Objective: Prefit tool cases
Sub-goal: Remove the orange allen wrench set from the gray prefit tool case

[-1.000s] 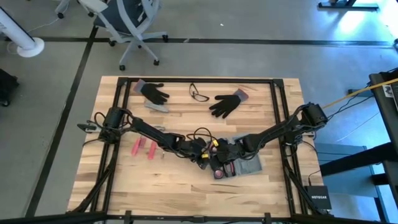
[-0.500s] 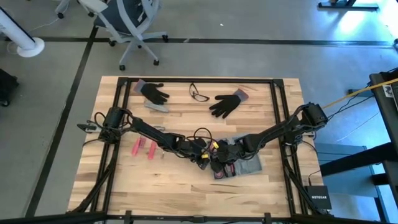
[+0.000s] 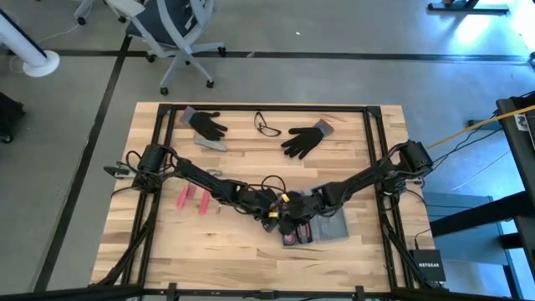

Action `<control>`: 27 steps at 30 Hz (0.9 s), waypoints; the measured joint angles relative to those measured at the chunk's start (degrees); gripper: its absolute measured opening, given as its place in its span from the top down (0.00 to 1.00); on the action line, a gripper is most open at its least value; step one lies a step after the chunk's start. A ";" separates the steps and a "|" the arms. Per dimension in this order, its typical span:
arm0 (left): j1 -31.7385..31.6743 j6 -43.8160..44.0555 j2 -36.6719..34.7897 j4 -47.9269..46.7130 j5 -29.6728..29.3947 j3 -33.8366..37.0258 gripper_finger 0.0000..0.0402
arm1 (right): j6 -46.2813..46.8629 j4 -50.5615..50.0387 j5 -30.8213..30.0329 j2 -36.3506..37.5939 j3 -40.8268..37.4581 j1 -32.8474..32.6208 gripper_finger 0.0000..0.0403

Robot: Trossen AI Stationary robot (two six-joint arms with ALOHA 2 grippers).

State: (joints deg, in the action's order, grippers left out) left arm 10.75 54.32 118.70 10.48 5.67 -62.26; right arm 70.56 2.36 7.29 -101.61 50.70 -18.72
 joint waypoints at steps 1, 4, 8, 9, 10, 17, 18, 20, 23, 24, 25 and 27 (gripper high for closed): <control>-0.22 -0.93 -0.50 0.00 0.42 0.03 1.00 | -0.33 2.68 -0.05 0.23 0.04 0.00 0.71; -0.80 -6.05 -2.12 -2.33 0.24 0.22 1.00 | -1.70 6.84 0.32 1.00 0.35 -0.04 0.71; -1.91 -8.45 -2.92 -4.55 -0.51 0.21 1.00 | -3.55 12.57 1.80 0.69 0.18 -0.03 0.71; -2.20 -8.65 -2.95 -4.86 0.29 0.16 1.00 | -3.79 13.75 1.95 0.81 0.29 0.00 0.71; -2.57 -9.11 -2.98 -5.17 1.73 0.16 1.00 | -4.43 13.75 2.46 1.14 0.31 0.02 0.71; -0.21 -12.78 -3.27 -8.30 4.17 0.00 1.00 | -6.17 5.71 3.16 2.02 0.25 -0.88 0.71; 0.74 -12.75 -3.29 -8.24 2.99 0.00 1.00 | -6.47 4.48 2.76 2.04 0.28 -1.09 0.71; 3.01 -12.31 -3.34 -8.09 -1.66 0.00 1.00 | -7.13 1.34 1.72 2.02 0.24 -1.60 0.71; 6.60 -9.67 -3.30 -7.64 -9.76 0.00 1.00 | -9.97 -2.20 0.35 2.02 0.23 -1.57 0.71; 7.47 -8.16 -2.88 -7.09 -11.77 0.00 1.00 | -11.09 -3.89 0.15 2.02 0.26 -1.56 0.71; 8.18 -6.78 -2.59 -6.31 -13.32 0.00 1.00 | -12.21 -5.62 0.02 2.02 0.25 -1.55 0.71; 9.09 -3.85 -1.40 -4.01 -15.07 0.01 1.00 | -14.25 -7.77 -0.36 2.02 0.26 -1.55 0.71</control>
State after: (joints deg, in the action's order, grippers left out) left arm 19.83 50.47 117.29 6.48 -9.40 -62.25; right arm 56.31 -5.41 6.93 -99.59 50.96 -20.27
